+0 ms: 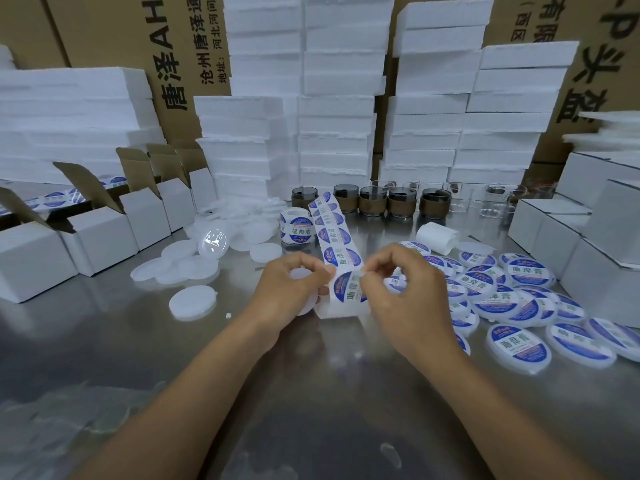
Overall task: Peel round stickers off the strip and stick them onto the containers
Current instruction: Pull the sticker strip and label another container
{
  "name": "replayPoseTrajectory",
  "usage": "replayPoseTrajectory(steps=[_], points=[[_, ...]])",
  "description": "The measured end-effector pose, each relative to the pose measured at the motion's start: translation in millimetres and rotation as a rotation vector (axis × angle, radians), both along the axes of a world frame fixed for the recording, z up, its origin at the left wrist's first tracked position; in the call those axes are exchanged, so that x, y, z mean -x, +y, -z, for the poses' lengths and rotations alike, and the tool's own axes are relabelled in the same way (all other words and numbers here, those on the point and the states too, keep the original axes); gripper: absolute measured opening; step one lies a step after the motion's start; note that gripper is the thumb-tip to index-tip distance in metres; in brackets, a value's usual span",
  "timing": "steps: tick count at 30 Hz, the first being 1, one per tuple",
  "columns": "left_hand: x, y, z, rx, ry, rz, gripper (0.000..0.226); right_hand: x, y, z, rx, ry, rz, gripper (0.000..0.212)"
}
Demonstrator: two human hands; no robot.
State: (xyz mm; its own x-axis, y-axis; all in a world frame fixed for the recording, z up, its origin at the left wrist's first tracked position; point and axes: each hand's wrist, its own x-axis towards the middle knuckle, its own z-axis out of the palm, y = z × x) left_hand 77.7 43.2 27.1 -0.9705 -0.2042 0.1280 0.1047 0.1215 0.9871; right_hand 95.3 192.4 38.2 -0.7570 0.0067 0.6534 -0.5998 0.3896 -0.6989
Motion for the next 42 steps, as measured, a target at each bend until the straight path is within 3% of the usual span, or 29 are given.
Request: replayPoseTrajectory(steps=[8,14,16,18,21,23,25,42], points=[[0,-3,1,0.250,0.070,0.056,0.023,4,3,-12,0.498,-0.213,-0.054,0.032],[3,-9,-1,0.383,0.146,-0.213,0.030,7,4,-16,0.702,-0.471,-0.223,0.026],[4,-11,-7,0.252,0.193,-0.308,0.031,6,4,-17,0.741,-0.511,-0.262,0.023],[2,-11,-16,-0.091,0.210,-0.261,0.030,5,3,-19,0.758,-0.530,-0.310,0.024],[-5,-3,-26,-0.567,0.115,0.035,0.038,2,-1,-20,0.705,-0.532,-0.399,0.024],[-9,3,-24,-0.687,0.062,0.211,0.046,-3,-5,-19,0.640,-0.515,-0.453,0.014],[-10,7,-21,-0.725,0.027,0.283,0.052,-8,-8,-18,0.591,-0.486,-0.500,0.006],[-6,16,-14,-0.689,0.021,0.399,0.056,-8,-14,-7,0.492,-0.493,-0.350,0.013]])
